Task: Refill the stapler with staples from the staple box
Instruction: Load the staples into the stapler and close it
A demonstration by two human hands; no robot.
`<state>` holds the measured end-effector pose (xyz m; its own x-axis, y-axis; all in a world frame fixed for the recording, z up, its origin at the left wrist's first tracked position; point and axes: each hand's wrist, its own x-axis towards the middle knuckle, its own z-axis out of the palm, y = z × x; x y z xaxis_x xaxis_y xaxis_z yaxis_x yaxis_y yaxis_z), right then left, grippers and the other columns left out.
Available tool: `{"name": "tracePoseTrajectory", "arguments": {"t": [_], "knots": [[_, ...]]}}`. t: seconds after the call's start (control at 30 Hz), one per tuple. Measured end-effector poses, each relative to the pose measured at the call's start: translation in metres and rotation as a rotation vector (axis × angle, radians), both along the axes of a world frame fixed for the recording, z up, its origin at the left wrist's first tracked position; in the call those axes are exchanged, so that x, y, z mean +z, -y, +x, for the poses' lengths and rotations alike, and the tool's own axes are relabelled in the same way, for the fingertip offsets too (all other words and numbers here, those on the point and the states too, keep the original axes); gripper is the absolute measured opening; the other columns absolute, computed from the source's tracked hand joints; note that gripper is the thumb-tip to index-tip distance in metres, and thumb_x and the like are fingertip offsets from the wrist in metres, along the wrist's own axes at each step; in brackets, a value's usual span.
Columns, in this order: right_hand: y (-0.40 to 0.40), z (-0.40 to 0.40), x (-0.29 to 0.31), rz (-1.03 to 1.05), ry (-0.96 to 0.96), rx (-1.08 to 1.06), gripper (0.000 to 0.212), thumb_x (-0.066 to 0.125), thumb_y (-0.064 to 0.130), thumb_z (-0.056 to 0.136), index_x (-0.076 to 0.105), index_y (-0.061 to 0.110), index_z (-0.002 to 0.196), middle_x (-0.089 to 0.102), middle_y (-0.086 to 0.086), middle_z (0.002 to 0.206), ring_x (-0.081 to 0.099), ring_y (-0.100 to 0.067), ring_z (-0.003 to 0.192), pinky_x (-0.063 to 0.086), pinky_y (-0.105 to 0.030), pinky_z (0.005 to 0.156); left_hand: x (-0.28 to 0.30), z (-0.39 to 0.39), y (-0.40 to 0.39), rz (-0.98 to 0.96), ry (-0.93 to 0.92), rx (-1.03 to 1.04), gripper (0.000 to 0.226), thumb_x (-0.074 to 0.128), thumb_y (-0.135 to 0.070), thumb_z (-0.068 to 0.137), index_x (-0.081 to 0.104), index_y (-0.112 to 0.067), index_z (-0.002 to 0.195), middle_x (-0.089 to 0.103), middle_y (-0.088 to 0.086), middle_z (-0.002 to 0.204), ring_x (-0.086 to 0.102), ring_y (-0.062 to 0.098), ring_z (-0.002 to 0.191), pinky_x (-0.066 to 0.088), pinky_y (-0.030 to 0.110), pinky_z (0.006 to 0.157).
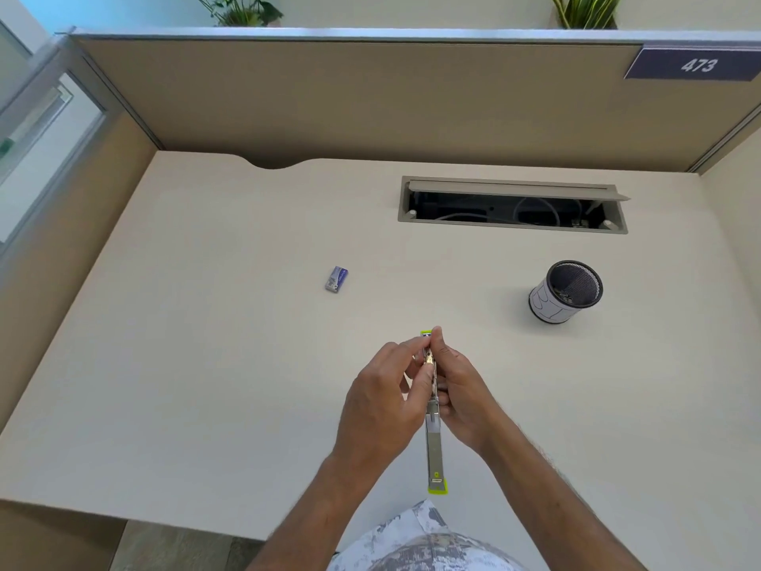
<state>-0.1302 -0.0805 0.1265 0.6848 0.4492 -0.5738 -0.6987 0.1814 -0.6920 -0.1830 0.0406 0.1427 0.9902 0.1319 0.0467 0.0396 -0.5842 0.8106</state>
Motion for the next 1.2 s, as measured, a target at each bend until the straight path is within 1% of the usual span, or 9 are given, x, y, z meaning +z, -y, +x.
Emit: {"name": "tracePoseTrajectory", "arguments": {"t": [0.23,0.4,0.5,0.57,0.7,0.83,0.93,1.03,1.2], "knots": [[0.000,-0.001,0.004,-0.045,0.009,-0.006,0.053,0.041,0.062,0.099,0.060,0.023,0.068,0.038,0.000,0.065,0.025,-0.004,0.039,0.018,-0.017,0.037,0.005,-0.001,0.002,0.073,0.050,0.000,0.030,0.061,-0.026,0.096,0.067,-0.029,0.125,0.063,-0.013,0.093,0.056,-0.003,0.073,0.052,0.016,0.067],[-0.002,-0.005,0.007,-0.052,0.018,0.026,0.056,0.038,0.061,0.100,0.062,0.022,0.069,0.049,0.004,0.060,0.030,-0.004,0.041,0.015,-0.020,0.041,0.004,0.001,0.003,0.017,-0.004,0.003,0.022,0.059,-0.014,0.090,0.062,-0.026,0.109,0.053,-0.012,0.078,0.053,0.010,0.068,0.047,0.021,0.061],[-0.002,-0.005,0.010,-0.068,0.024,0.048,0.058,0.033,0.059,0.102,0.055,0.017,0.070,0.047,0.010,0.048,0.028,-0.003,0.037,0.015,-0.024,0.044,0.005,0.000,0.004,0.008,-0.011,0.004,0.010,0.056,-0.020,0.087,0.057,-0.024,0.096,0.047,-0.013,0.075,0.049,0.011,0.066,0.046,0.027,0.058],[-0.003,-0.005,0.008,-0.081,0.044,0.051,0.058,0.036,0.063,0.099,0.058,0.019,0.068,0.042,0.007,0.051,0.028,-0.008,0.044,0.017,-0.026,0.046,0.007,0.000,0.005,-0.018,-0.006,0.003,0.004,0.057,-0.024,0.088,0.054,-0.023,0.090,0.045,-0.014,0.075,0.049,0.010,0.067,0.041,0.022,0.058],[-0.007,-0.005,0.006,-0.080,0.058,0.040,0.054,0.044,0.064,0.096,0.060,0.024,0.064,0.040,0.003,0.061,0.037,-0.012,0.050,0.031,-0.023,0.045,0.009,0.004,0.005,-0.027,-0.001,0.016,0.016,0.061,-0.025,0.092,0.050,-0.019,0.082,0.041,-0.014,0.071,0.047,0.009,0.067,0.035,0.016,0.059],[-0.009,-0.004,0.010,-0.029,0.065,0.022,0.055,0.042,0.055,0.101,0.061,0.023,0.060,0.053,0.008,0.056,0.053,-0.009,0.052,0.042,-0.023,0.052,0.009,0.006,0.005,-0.039,0.010,0.003,0.021,0.060,-0.021,0.094,0.046,-0.017,0.080,0.043,-0.011,0.073,0.045,0.012,0.067,0.039,0.022,0.059],[-0.011,-0.005,0.012,-0.059,0.058,0.016,0.054,0.041,0.052,0.103,0.055,0.020,0.062,0.049,0.009,0.053,0.051,-0.006,0.047,0.041,-0.019,0.045,0.009,0.006,0.007,-0.034,0.018,0.042,0.021,0.061,-0.014,0.089,0.044,-0.015,0.078,0.046,-0.006,0.070,0.047,0.016,0.065,0.044,0.033,0.057],[-0.012,-0.007,0.009,-0.071,0.067,0.018,0.054,0.041,0.056,0.102,0.054,0.021,0.063,0.045,0.007,0.054,0.045,-0.008,0.046,0.036,-0.020,0.042,0.011,0.005,0.010,-0.012,0.031,0.093,0.024,0.062,-0.008,0.081,0.041,-0.018,0.077,0.040,-0.010,0.065,0.041,0.014,0.060,0.040,0.027,0.054],[-0.019,-0.010,0.008,-0.067,0.079,-0.004,0.051,0.046,0.059,0.098,0.056,0.024,0.062,0.045,0.006,0.058,0.041,-0.011,0.054,0.033,-0.026,0.052,0.015,0.002,0.011,0.014,0.047,0.132,0.022,0.058,-0.010,0.080,0.041,-0.024,0.084,0.032,-0.013,0.060,0.040,0.010,0.057,0.035,0.020,0.053]]}}
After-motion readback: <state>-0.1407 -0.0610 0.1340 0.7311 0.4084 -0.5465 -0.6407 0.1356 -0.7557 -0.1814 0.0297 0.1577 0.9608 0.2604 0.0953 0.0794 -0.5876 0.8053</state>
